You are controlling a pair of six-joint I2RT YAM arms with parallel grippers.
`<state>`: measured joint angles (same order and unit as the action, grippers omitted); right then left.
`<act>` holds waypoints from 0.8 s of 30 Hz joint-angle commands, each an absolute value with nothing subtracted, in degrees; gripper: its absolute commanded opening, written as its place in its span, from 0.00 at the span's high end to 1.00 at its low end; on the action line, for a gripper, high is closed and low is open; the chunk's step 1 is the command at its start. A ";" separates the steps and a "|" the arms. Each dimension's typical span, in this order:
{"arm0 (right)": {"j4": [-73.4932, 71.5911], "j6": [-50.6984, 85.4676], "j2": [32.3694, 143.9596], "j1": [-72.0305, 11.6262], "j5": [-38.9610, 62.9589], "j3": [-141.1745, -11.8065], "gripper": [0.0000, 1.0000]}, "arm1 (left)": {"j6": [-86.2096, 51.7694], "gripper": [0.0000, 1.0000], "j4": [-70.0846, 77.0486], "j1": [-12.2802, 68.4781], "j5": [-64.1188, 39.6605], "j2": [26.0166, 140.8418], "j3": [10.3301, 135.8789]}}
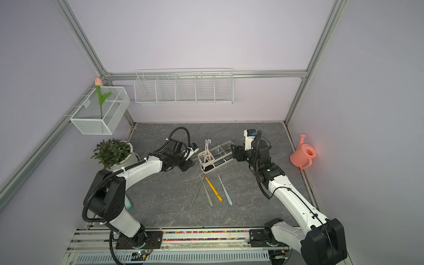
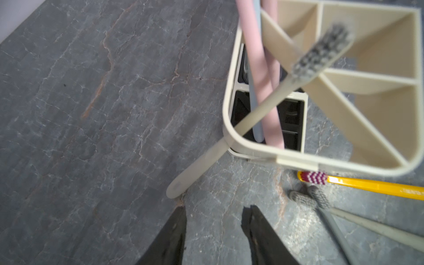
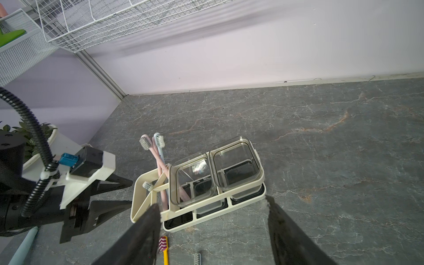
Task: Place the toothbrush into the toothbrush holder
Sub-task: Pick up the toothbrush from the toothbrush holder.
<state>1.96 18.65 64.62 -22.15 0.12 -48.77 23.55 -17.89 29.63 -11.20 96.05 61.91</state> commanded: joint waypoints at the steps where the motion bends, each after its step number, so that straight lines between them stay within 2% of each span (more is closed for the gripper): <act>1: 1.15 19.29 64.42 -21.69 1.23 -47.76 0.24 | 26.44 0.54 -19.10 29.44 -11.25 99.20 65.90; 24: 1.34 18.11 63.73 -19.45 1.32 -46.80 0.22 | 31.59 0.57 -31.70 28.04 -14.74 109.85 79.44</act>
<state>2.00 18.44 64.29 -19.90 0.91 -47.99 29.26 -28.51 28.34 -13.80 108.62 77.19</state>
